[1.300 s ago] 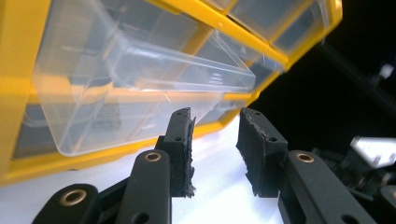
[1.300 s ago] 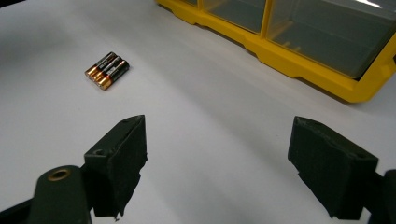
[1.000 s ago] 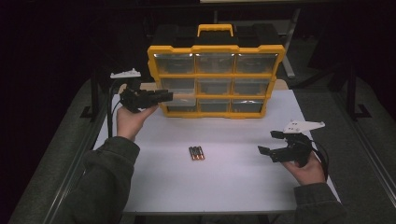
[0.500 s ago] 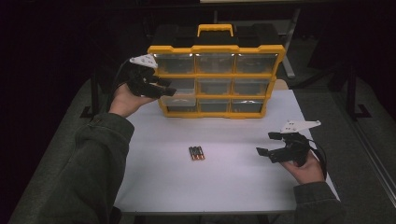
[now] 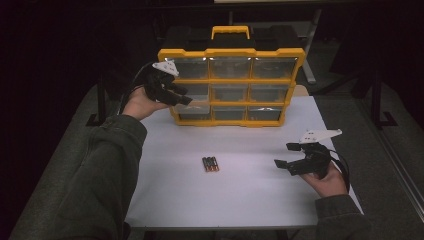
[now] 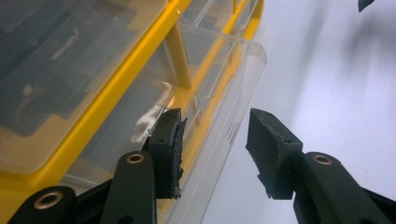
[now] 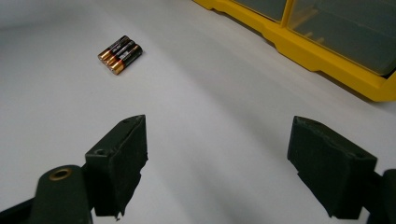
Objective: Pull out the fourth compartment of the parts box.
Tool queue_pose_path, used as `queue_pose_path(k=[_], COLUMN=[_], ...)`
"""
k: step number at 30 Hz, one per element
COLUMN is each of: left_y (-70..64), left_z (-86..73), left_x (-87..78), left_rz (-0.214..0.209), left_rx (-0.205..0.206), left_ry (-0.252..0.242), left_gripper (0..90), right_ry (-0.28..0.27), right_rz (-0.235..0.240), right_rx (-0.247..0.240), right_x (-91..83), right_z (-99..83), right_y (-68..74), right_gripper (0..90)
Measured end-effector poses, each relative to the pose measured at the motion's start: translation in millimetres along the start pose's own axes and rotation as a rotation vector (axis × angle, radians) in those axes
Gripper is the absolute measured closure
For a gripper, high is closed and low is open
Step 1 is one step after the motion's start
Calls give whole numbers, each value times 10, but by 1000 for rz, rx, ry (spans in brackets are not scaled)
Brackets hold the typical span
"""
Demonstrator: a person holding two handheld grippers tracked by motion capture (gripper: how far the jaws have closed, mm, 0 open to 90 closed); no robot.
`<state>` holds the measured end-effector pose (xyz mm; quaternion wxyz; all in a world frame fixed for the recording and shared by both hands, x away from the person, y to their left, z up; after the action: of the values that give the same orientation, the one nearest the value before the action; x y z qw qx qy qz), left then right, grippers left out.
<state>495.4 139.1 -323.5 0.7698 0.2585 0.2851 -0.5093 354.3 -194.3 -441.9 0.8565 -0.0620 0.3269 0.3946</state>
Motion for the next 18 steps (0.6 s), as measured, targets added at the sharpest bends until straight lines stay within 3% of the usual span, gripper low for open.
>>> queue_pose_path(k=[4,8,18], left_y=[-7,14,15], left_z=[-47,-61,-99], left_x=[64,74,94], left_rz=[-13,-9,-18], left_rx=[4,0,7], left_ry=[30,15,45], left_gripper=[561,588,624], right_ry=[2,11,0], right_rz=[0,0,6], right_rx=[-5,-9,-6], right_x=[7,15,13], right_z=[-5,-13,-5], right_y=[4,16,36], right_gripper=[189,189,189])
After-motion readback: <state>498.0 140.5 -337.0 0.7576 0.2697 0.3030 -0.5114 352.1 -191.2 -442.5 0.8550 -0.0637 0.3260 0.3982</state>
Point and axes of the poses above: each handheld gripper's, and its own axes: x roughly forward along the jaws, z roughly out of its top, y roughly to its left, the point moved 8 cm from there along x, roughly forward along the jaws, and after that the axes turned 3 degrees about x, right-handed, at the moved point
